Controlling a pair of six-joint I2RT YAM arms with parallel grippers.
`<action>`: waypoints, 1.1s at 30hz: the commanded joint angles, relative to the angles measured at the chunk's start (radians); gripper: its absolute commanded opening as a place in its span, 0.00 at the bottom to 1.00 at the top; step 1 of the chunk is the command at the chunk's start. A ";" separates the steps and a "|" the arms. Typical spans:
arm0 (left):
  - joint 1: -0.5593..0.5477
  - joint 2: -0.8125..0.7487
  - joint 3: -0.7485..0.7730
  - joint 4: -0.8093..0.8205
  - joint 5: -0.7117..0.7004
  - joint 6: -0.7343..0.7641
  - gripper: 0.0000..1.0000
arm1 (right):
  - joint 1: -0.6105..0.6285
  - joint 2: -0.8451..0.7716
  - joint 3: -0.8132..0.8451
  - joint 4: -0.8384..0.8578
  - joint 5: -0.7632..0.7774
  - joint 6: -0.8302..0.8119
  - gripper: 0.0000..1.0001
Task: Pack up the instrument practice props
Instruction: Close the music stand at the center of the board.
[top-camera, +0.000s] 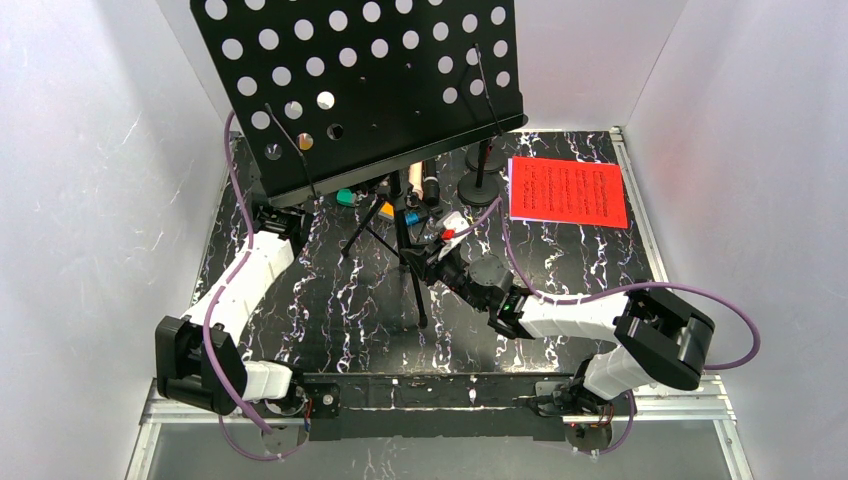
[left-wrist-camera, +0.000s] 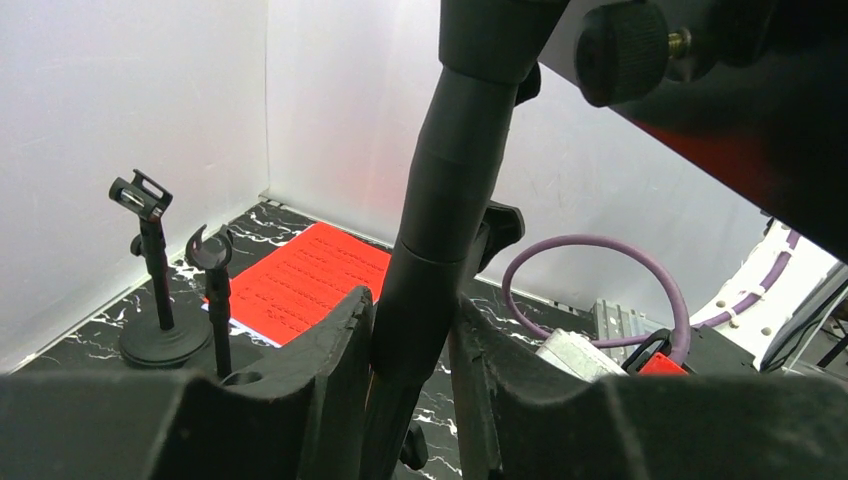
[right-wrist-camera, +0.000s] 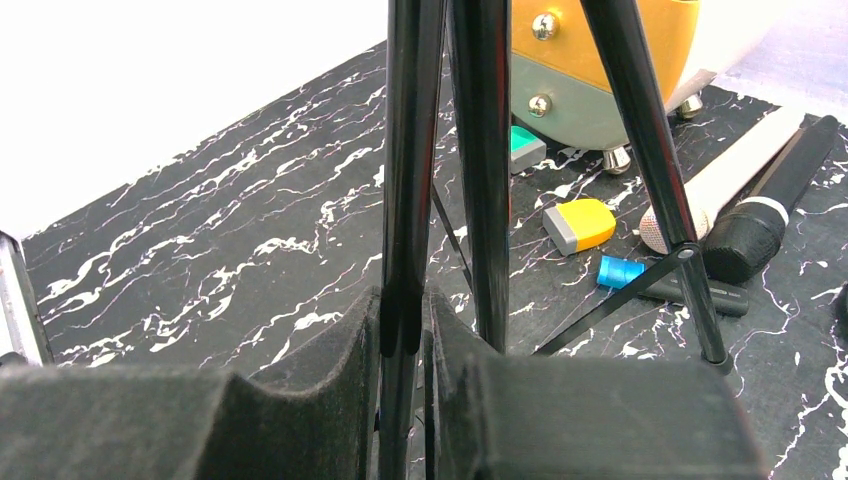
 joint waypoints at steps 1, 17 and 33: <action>0.007 -0.039 0.016 0.020 -0.017 -0.011 0.04 | 0.003 -0.059 0.025 0.082 -0.041 -0.032 0.01; -0.083 -0.108 0.000 0.003 -0.167 -0.038 0.00 | -0.016 -0.083 0.144 0.136 -0.037 -0.109 0.01; -0.159 -0.228 -0.152 -0.030 -0.317 0.009 0.00 | -0.030 -0.091 0.105 0.157 -0.035 -0.144 0.15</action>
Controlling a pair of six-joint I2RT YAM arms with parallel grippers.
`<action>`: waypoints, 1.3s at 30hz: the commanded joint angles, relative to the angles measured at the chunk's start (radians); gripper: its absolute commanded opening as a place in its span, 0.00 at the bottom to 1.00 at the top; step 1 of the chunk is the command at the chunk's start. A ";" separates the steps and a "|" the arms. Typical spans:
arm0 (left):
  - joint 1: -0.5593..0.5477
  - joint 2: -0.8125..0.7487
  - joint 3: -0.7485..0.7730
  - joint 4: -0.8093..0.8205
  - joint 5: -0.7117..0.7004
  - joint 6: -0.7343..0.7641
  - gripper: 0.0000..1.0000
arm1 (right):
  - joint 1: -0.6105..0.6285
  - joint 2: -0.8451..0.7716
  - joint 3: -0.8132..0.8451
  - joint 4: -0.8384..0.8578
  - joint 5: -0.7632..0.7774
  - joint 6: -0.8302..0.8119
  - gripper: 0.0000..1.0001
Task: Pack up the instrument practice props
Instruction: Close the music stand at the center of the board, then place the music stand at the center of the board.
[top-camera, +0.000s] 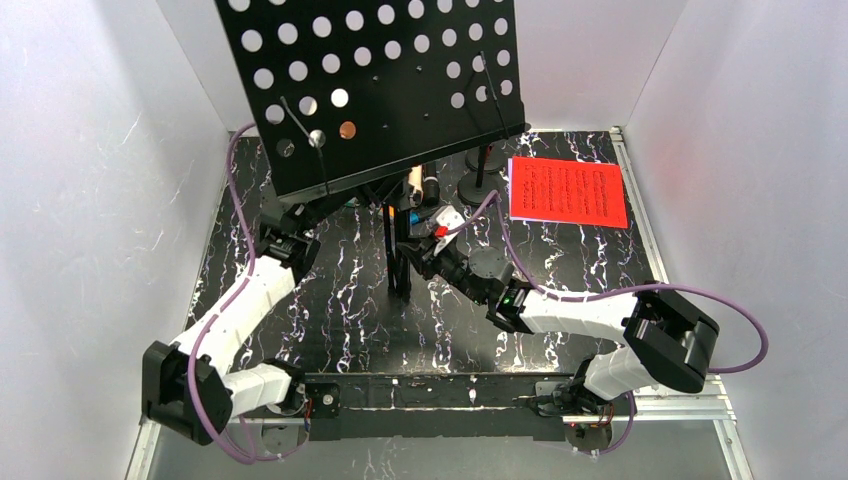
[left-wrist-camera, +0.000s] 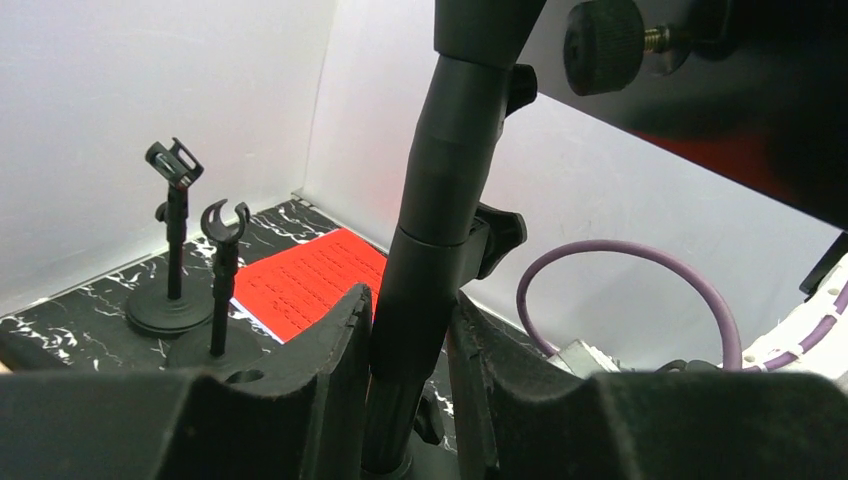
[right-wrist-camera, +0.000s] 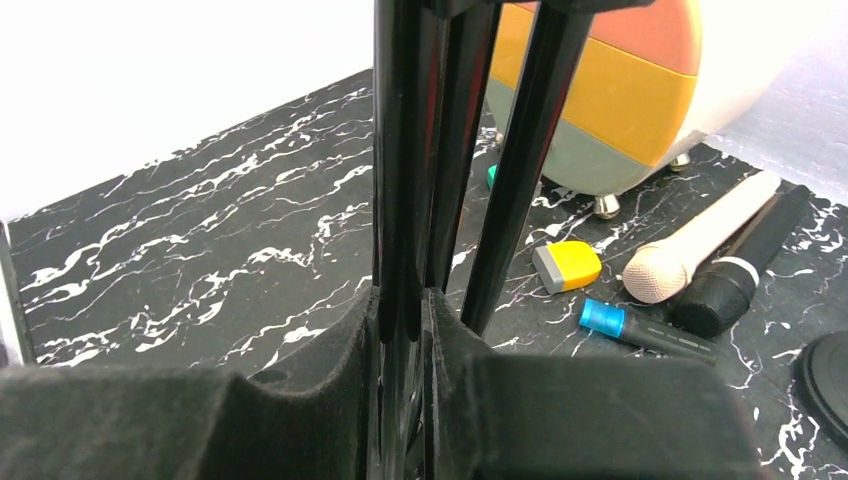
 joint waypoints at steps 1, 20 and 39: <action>-0.027 -0.122 -0.058 0.065 -0.058 -0.012 0.00 | -0.011 -0.066 0.031 0.217 0.007 -0.043 0.22; -0.027 -0.219 -0.180 0.007 -0.244 0.008 0.00 | -0.011 0.095 0.145 0.141 -0.018 -0.050 0.96; -0.027 -0.290 -0.252 -0.114 -0.442 0.012 0.00 | -0.008 0.289 0.206 0.126 -0.006 -0.050 0.74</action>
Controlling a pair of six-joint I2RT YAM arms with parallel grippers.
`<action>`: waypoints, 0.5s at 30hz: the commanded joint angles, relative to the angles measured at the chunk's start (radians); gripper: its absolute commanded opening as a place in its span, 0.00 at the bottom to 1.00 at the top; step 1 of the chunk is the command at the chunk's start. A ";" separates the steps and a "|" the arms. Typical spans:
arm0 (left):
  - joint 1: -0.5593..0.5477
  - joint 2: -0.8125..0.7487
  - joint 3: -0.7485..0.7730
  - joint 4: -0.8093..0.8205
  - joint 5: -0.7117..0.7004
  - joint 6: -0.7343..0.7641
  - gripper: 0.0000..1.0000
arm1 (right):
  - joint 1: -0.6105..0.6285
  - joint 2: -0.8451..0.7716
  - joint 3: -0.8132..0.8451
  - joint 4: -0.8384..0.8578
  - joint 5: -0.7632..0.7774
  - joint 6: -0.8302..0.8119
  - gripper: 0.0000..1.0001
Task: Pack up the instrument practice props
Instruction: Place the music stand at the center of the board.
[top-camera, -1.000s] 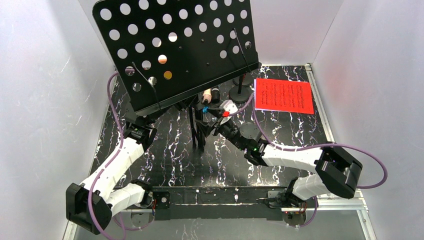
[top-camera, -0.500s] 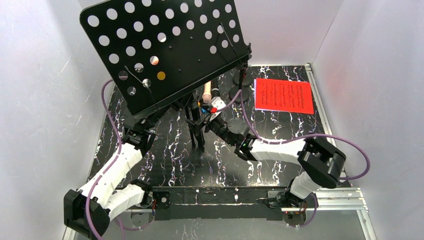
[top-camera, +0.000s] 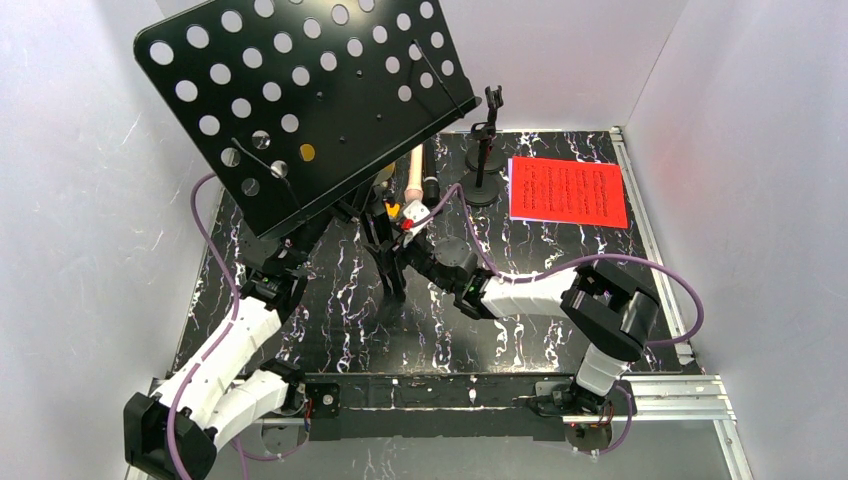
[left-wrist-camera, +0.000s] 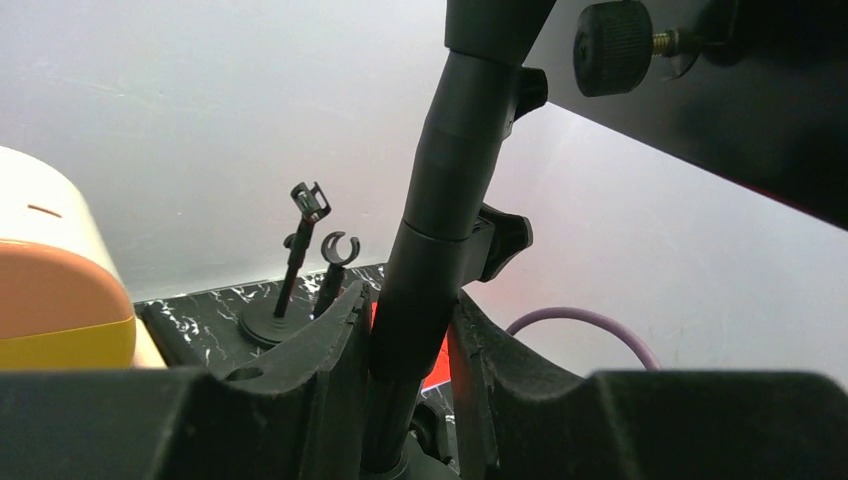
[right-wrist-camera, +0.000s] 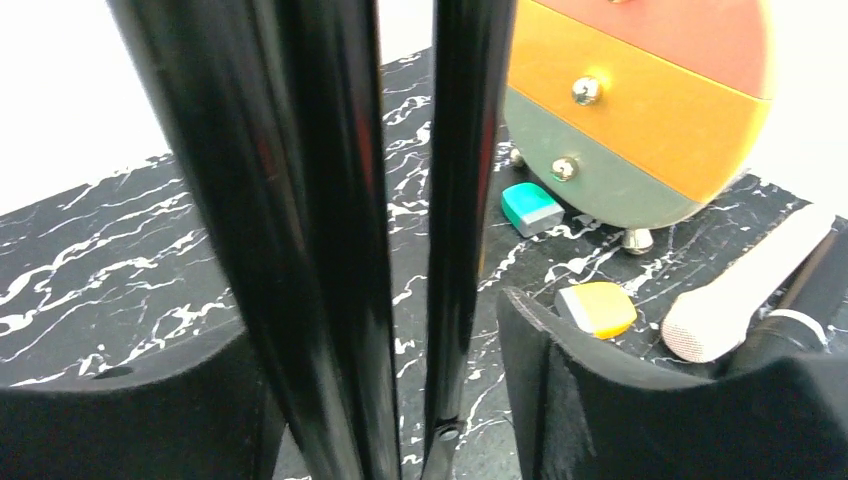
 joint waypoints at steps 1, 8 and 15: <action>-0.007 -0.031 -0.020 -0.149 -0.075 -0.023 0.00 | -0.006 -0.012 0.022 0.015 -0.006 -0.019 0.70; -0.007 -0.085 -0.024 -0.263 -0.145 -0.086 0.00 | -0.006 -0.088 0.001 -0.078 -0.077 -0.070 0.45; -0.007 -0.128 -0.018 -0.455 -0.275 -0.192 0.00 | -0.005 -0.164 -0.006 -0.217 -0.170 -0.104 0.25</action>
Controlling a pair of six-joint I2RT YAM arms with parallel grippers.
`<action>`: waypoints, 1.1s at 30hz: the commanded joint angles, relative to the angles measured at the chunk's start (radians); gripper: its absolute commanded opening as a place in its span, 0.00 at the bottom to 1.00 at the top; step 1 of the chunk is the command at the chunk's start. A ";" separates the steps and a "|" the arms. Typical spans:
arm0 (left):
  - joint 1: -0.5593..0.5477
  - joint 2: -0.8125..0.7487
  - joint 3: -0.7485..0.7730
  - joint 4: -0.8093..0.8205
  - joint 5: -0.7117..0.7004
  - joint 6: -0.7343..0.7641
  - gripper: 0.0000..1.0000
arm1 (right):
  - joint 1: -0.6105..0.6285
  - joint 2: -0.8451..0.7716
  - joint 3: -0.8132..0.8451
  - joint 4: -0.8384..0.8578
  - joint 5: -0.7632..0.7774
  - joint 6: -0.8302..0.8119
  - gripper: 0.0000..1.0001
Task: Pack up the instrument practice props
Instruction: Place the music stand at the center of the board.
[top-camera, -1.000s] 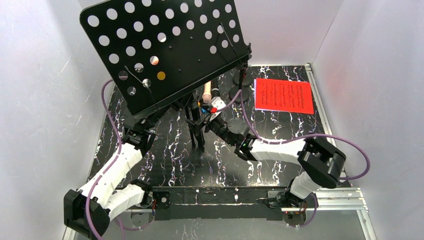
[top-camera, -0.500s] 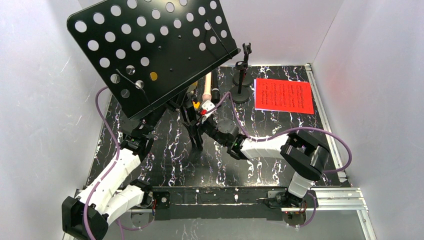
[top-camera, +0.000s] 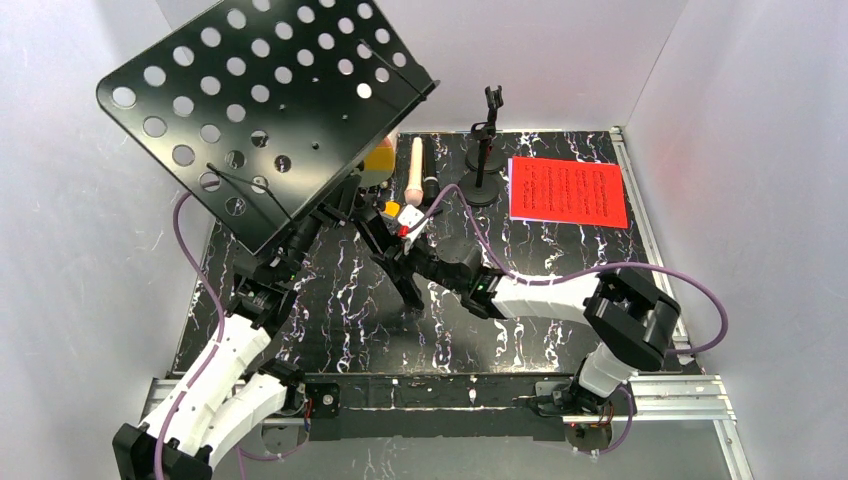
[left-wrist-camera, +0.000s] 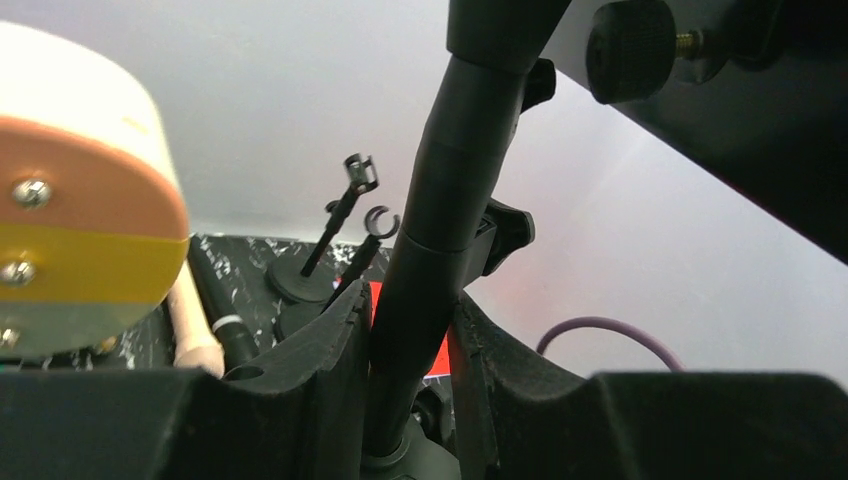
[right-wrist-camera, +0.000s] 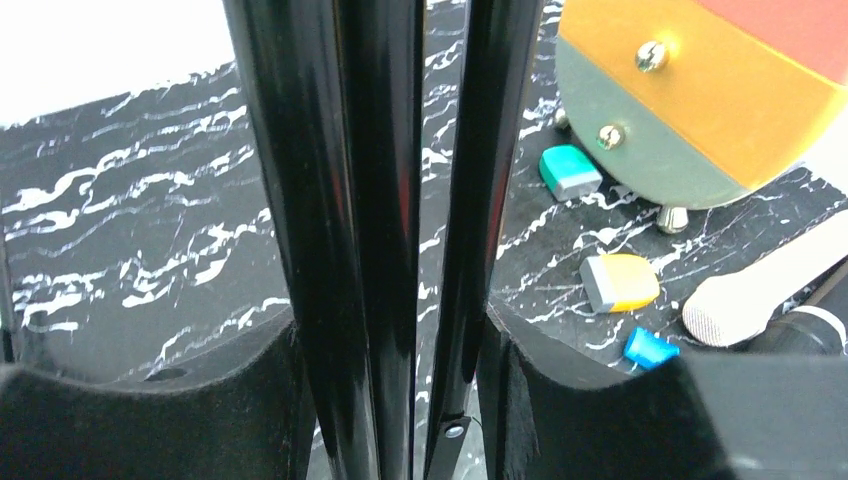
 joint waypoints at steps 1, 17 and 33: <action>-0.006 -0.007 -0.021 -0.248 -0.120 -0.141 0.00 | -0.011 -0.089 -0.002 -0.062 -0.075 -0.067 0.22; -0.006 -0.120 -0.319 -0.313 -0.268 -0.537 0.00 | -0.011 -0.050 0.021 -0.222 -0.201 -0.112 0.01; -0.006 -0.136 -0.519 -0.259 -0.293 -0.730 0.00 | -0.012 0.058 0.065 -0.294 -0.217 -0.136 0.01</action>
